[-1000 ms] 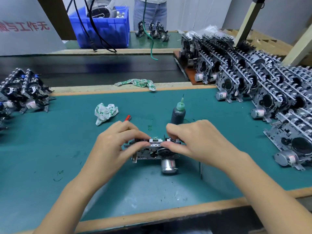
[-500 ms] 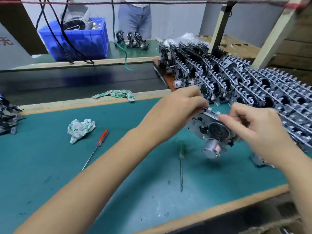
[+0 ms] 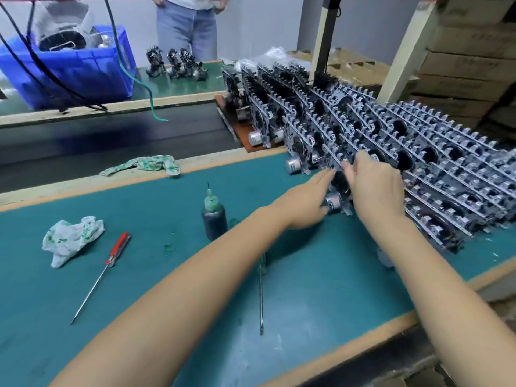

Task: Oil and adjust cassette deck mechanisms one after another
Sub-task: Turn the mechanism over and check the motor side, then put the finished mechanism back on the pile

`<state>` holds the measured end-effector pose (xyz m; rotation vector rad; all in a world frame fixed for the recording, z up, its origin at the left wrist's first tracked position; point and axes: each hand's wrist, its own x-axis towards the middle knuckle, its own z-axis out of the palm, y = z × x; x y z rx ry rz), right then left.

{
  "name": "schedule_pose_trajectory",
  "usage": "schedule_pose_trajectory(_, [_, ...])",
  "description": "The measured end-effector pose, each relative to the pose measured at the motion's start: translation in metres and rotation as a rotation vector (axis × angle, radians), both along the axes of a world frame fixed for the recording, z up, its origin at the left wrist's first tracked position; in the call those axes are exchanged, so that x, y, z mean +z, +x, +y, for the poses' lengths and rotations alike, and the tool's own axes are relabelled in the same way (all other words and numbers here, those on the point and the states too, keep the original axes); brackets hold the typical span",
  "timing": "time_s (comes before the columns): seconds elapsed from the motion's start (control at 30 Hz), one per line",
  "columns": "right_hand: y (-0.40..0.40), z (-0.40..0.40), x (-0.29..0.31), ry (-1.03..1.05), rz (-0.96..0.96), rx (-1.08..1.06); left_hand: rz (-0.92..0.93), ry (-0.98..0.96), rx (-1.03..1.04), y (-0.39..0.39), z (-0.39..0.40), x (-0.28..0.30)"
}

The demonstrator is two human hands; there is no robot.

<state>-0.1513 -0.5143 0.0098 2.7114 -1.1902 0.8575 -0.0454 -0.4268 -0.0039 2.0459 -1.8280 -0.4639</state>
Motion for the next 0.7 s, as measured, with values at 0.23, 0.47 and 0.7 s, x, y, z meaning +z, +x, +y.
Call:
schedule_pose_trajectory(0.23, [0.013, -0.016, 0.008, -0.092, 0.164, -0.028, 0.216, -0.087, 0.204, -0.021, -0.023, -0.018])
schedule_pose_trajectory(0.47, [0.011, -0.003, 0.025, -0.045, 0.199, -0.141, 0.003, -0.097, 0.308, -0.036, -0.027, -0.02])
schedule_pose_trajectory(0.7, [0.001, 0.075, 0.05, -0.046, -0.188, 0.303, 0.149, -0.393, 0.337, -0.023, 0.046, 0.034])
